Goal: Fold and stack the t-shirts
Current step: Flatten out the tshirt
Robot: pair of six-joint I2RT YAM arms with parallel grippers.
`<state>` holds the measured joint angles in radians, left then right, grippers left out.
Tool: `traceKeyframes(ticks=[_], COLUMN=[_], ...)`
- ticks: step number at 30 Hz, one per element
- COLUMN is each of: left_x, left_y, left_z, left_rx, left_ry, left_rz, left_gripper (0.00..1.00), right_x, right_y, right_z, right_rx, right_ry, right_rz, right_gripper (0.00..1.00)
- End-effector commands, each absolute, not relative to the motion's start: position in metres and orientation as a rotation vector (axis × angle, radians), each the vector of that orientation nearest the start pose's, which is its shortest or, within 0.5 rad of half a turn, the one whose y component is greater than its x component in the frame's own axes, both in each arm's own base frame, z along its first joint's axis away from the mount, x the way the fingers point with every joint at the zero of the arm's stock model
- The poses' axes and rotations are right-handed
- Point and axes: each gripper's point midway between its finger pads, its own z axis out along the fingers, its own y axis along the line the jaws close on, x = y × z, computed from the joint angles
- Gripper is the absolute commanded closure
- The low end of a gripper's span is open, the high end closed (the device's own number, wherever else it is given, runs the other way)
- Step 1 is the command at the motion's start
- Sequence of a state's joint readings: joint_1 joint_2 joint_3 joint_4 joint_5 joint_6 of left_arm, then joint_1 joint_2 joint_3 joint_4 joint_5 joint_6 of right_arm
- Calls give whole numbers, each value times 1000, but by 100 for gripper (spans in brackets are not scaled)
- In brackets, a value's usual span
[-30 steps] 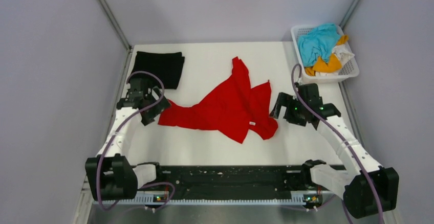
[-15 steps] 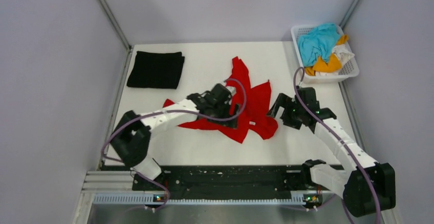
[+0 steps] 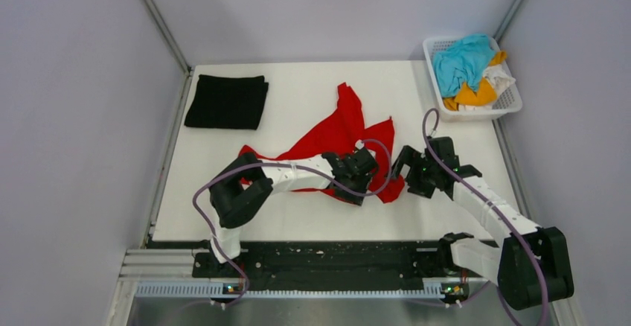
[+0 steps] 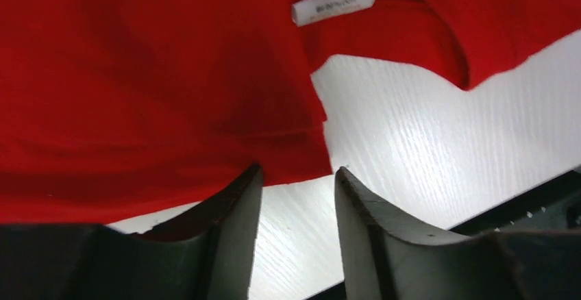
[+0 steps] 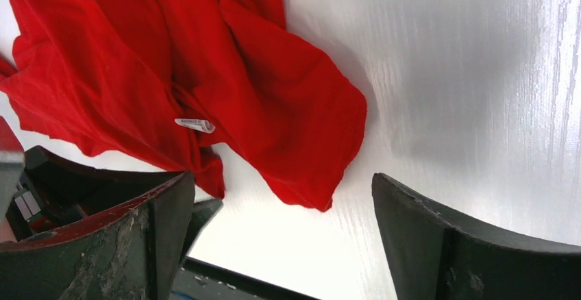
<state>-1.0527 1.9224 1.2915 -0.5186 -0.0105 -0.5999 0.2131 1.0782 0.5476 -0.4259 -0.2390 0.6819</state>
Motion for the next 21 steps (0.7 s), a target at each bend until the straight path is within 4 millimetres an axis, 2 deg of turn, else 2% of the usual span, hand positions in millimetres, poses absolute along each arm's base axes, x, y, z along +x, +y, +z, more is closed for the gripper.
traceKeyframes(ticks=[1,3,5,7,11,14,16,18,21], left_x=[200,204,208,213,227,239,246,252,263], left_y=[-342,-326,-314,-313,-331,-333,-327,-317,-299], left_z=[-19,-25,-24,-13,37,79,107,123,137], left_rx=[477,438,398,361,297,240,194,150,91], left_ry=[2753,2752,2732,2696,2573,2484,2425,2386,2359], left_rz=[-174,-47,24,18,-167,-262,-317,-354,-410], left_gripper=[63,98,100,100,100,100,100,100,100], right_x=[237,235,232,229,223,224,226,229,234], right_y=[121,124,126,129,126,122,122,124,125], right_z=[66,65,61,56,39,30,27,27,28], right_rx=[491,486,490,489,484,499,499,505,517], right_ry=[2528,2534,2545,2553,2592,2600,2587,2571,2549], right_rz=[682,698,724,742,697,655,662,675,688], right_gripper=[2,2,4,9,16,24,30,37,52])
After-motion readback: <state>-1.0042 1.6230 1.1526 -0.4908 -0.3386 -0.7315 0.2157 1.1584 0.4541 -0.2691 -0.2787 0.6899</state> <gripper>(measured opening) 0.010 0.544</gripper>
